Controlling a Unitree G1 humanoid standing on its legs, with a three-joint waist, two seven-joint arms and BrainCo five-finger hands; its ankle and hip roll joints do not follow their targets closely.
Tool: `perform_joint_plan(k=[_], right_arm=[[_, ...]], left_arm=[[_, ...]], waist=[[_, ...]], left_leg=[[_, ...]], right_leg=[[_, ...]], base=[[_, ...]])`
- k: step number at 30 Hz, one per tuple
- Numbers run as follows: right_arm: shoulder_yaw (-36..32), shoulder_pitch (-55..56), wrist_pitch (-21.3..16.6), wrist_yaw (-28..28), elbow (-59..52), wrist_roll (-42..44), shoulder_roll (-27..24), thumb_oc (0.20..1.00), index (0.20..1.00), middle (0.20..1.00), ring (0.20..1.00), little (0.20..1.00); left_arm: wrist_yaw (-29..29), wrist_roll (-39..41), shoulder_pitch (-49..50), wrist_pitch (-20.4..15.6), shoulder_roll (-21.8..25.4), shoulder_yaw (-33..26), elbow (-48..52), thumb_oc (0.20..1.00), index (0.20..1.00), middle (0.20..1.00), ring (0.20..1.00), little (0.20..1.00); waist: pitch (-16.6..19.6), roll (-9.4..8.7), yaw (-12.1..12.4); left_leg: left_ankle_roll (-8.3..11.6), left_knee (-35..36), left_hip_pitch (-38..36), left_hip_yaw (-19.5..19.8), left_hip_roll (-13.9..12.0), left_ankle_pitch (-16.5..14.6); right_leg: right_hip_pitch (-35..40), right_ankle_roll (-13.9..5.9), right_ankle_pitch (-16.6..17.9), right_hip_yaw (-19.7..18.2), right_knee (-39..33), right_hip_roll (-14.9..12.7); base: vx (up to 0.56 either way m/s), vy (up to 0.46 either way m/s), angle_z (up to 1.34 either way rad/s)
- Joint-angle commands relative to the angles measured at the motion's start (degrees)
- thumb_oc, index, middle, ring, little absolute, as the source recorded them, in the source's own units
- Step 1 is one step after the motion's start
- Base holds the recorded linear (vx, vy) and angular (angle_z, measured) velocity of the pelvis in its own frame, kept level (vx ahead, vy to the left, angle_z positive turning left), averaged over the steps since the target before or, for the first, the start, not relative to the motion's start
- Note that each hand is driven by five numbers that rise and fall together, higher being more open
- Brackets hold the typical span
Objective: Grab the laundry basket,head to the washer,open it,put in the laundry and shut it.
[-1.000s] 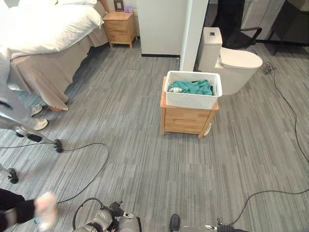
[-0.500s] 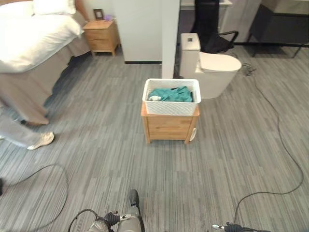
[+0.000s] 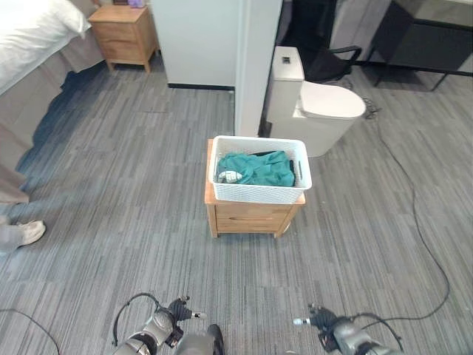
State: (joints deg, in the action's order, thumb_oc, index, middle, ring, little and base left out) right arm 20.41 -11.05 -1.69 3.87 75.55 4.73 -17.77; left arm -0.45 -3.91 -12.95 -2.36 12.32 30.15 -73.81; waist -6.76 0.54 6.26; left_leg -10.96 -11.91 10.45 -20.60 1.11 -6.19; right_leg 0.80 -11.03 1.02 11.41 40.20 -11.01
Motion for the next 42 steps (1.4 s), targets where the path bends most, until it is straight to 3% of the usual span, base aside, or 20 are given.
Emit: perform_joint_plan(k=[1,2,3,4,7,10,11,12,17,19,23,25,29,31,33,34,35,37,38,42], right_arm=[[-0.51,1.23,-0.30,-0.53,-1.10,-0.28,-0.30,1.000,1.000,1.000,1.000,1.000],[0.56,1.82,-0.19,-0.07,-0.59,-1.49,0.40,1.000,1.000,1.000,1.000,1.000],[0.68,1.82,-0.19,0.03,-0.55,-1.64,0.64,1.000,1.000,1.000,1.000,1.000],[0.97,1.92,-0.19,0.26,-0.42,-2.14,0.80,1.000,1.000,1.000,1.000,1.000],[1.14,2.07,-0.20,0.68,-0.43,-2.55,0.61,1.000,1.000,1.000,1.000,1.000],[1.39,2.14,-0.08,1.03,-0.39,-3.15,0.61,1.000,1.000,1.000,1.000,1.000],[1.54,2.19,-0.09,1.16,0.22,-3.06,0.76,1.000,1.000,1.000,1.000,1.000],[1.58,2.26,-0.15,1.09,0.60,-3.01,0.76,1.000,1.000,1.000,1.000,1.000],[1.76,2.43,-0.27,0.96,1.49,-3.13,0.41,1.000,1.000,1.000,1.000,1.000],[0.85,1.68,-0.83,0.23,0.75,-1.13,-0.68,1.000,1.000,1.000,1.000,1.000],[0.62,1.97,-1.01,0.00,0.62,-0.61,-0.93,1.000,1.000,1.000,1.000,1.000],[0.82,2.19,-0.84,-0.05,0.84,-0.79,-0.90,1.000,1.000,1.000,1.000,1.000],[1.05,2.44,-0.64,0.16,1.68,-0.20,-1.02,1.000,1.000,1.000,1.000,1.000],[1.07,2.45,-0.42,0.30,2.27,-0.02,-1.23,1.000,1.000,1.000,1.000,1.000],[1.20,2.52,-0.44,0.19,2.44,-0.16,-1.31,1.000,1.000,1.000,1.000,1.000],[1.12,2.14,-0.79,-0.41,1.95,0.04,-1.53,1.000,1.000,1.000,1.000,1.000],[0.59,1.88,-1.06,-0.91,1.60,0.80,-1.74,1.000,1.000,1.000,1.000,1.000],[0.12,1.87,-1.24,-0.99,1.14,1.21,-2.07,1.000,1.000,1.000,1.000,1.000],[-0.02,1.78,-1.41,-1.25,0.59,1.22,-2.33,1.000,1.000,1.000,1.000,1.000],[0.41,1.55,-1.30,-1.03,0.25,0.50,-2.00,1.000,1.000,1.000,1.000,1.000]], left_arm=[[0.36,-2.87,-1.06,-0.24,0.95,-1.95,-0.51,1.000,1.000,1.000,1.000,1.000],[0.22,-3.04,-0.91,0.00,1.36,-2.56,-1.28,1.000,1.000,1.000,1.000,1.000],[-0.01,-3.32,-0.86,0.06,1.29,-2.54,-1.46,1.000,1.000,1.000,1.000,1.000],[-0.12,-3.47,-0.54,0.05,1.31,-2.81,-2.03,1.000,1.000,1.000,1.000,1.000],[-0.56,-3.68,0.17,-0.20,1.33,-3.70,-2.94,1.000,1.000,1.000,1.000,1.000],[-0.71,-4.17,0.75,-0.46,1.47,-4.21,-3.09,1.000,1.000,1.000,1.000,1.000],[-0.90,-5.10,1.01,-0.64,1.12,-3.79,-3.61,1.000,1.000,1.000,1.000,1.000],[-0.69,-5.06,1.35,-0.77,1.15,-3.87,-3.76,1.000,1.000,1.000,1.000,1.000],[-0.48,-3.97,1.95,-1.00,0.56,-4.94,-3.36,1.000,1.000,1.000,1.000,1.000],[0.02,-3.73,1.16,-1.10,0.25,-4.42,-2.90,1.000,1.000,1.000,1.000,1.000],[0.38,-3.56,0.78,-1.16,-0.15,-4.15,-2.99,1.000,1.000,1.000,1.000,1.000],[0.35,-3.66,0.40,-1.16,-0.57,-3.46,-2.67,1.000,1.000,1.000,1.000,1.000],[0.38,-3.82,-1.20,-1.00,-0.85,-1.93,-1.91,1.000,1.000,1.000,1.000,1.000],[0.29,-3.71,-1.71,-0.85,-1.19,-1.39,-1.73,1.000,1.000,1.000,1.000,1.000],[0.19,-3.81,-1.91,-0.85,-1.37,-1.16,-1.68,1.000,1.000,1.000,1.000,1.000],[0.49,-4.18,-2.12,-1.07,-1.43,-0.64,-2.05,1.000,1.000,1.000,1.000,1.000],[0.70,-4.22,-2.14,-1.19,-1.30,-0.51,-2.20,1.000,1.000,1.000,1.000,1.000],[0.76,-4.25,-2.12,-1.31,-1.37,-0.46,-2.24,1.000,1.000,1.000,1.000,1.000],[0.82,-3.98,-1.81,-1.38,-1.66,-0.46,-2.54,1.000,1.000,1.000,1.000,1.000],[1.00,-3.35,-0.65,-1.61,-1.83,-1.16,-2.86,1.000,1.000,1.000,1.000,1.000]], waist=[[-3.01,-2.88,-1.85],[-3.47,-2.10,-2.95],[-3.20,-2.00,-3.05],[-3.47,-1.91,-3.49],[-3.36,-2.76,-4.67],[-3.41,-2.46,-5.09],[-2.86,-2.43,-5.74],[-2.23,-2.65,-5.62],[0.08,-1.73,-4.58],[0.07,-1.16,-5.09],[-0.08,-1.09,-5.29],[-0.28,-1.17,-5.33],[-1.83,-2.52,-5.05],[-2.44,-2.61,-5.27],[-2.70,-2.63,-4.84],[-2.56,-2.41,-4.51],[-2.26,-1.75,-4.58],[-1.95,-1.11,-4.55],[-1.86,-0.32,-4.07],[-1.25,0.64,-3.79]], left_leg=[[5.72,0.95,-1.15,4.60,-1.28,3.29],[7.18,5.16,-7.28,4.28,-1.14,2.81],[7.78,5.61,-8.28,4.84,-1.02,1.77],[8.30,6.88,-9.72,4.09,-1.22,2.63],[9.86,8.99,-13.25,6.03,0.21,3.03],[10.64,9.60,-15.85,7.12,0.13,2.42],[10.56,8.49,-16.84,10.15,0.63,1.99],[10.53,8.49,-17.36,10.26,0.87,1.64],[11.72,8.10,-18.84,10.95,-0.86,1.71],[12.74,6.54,-18.69,11.34,-2.35,1.37],[13.79,4.29,-18.17,11.15,-3.41,1.99],[15.10,1.90,-16.83,10.13,-4.71,3.97],[17.81,-11.38,-10.48,9.74,-6.80,9.01],[17.55,-9.22,-8.53,6.46,-10.86,9.81],[17.40,-5.94,-7.72,6.08,-11.86,8.65],[17.74,3.21,-7.03,6.65,-12.64,8.53],[19.11,7.08,-5.63,7.04,-14.35,10.57],[19.50,11.24,-4.79,6.59,-15.43,14.44],[20.15,14.54,-4.25,8.36,-16.00,17.01],[19.92,14.48,-5.84,9.16,-14.91,15.04]], right_leg=[[-4.41,2.31,6.28,-3.03,-6.08,2.73],[-7.84,4.20,-0.55,7.41,-13.71,-0.30],[-7.17,3.26,-2.12,7.99,-15.46,-1.00],[-7.40,3.78,-1.07,10.51,-19.57,-0.80],[-11.00,2.20,3.96,9.18,-32.62,1.70],[-11.46,1.29,6.60,9.53,-35.67,2.12],[-11.18,1.92,6.74,3.93,-35.08,3.84],[-10.79,2.36,6.97,3.94,-34.93,4.09],[-6.64,4.18,4.70,7.74,-36.19,5.33],[-6.43,5.59,1.99,8.26,-34.47,6.22],[-5.72,6.22,1.10,9.00,-34.24,6.56],[-4.74,6.65,0.58,10.12,-34.91,6.56],[-2.53,8.43,-0.01,11.34,-37.38,6.60],[-1.06,8.14,-0.27,12.55,-38.75,6.04],[-0.08,7.54,-0.50,12.70,-39.27,5.51],[0.83,6.30,-0.72,12.29,-39.69,4.70],[1.76,5.41,-1.66,11.50,-39.91,4.66],[1.58,5.40,-1.40,11.80,-39.86,4.41],[2.75,5.08,-2.25,10.59,-39.91,4.08],[3.76,4.31,-2.85,8.58,-39.28,2.92]], base=[[0.31,0.065,0.66],[0.43,0.058,0.54],[0.39,-0.011,0.11],[0.28,-0.095,-0.11],[0.27,-0.114,0.12],[0.31,-0.096,0.38],[0.31,-0.092,0.49],[0.40,-0.134,0.54],[0.20,-0.125,0.38],[0.22,-0.196,-0.02],[0.10,-0.099,0.03],[0.08,-0.115,0.16],[0.05,-0.124,0.23],[0.08,-0.005,0.19],[0.12,0.090,0.24],[0.25,0.189,0.45],[0.20,0.182,0.39],[0.18,0.167,-0.08],[0.34,0.270,-0.27],[0.23,0.189,-0.47]])
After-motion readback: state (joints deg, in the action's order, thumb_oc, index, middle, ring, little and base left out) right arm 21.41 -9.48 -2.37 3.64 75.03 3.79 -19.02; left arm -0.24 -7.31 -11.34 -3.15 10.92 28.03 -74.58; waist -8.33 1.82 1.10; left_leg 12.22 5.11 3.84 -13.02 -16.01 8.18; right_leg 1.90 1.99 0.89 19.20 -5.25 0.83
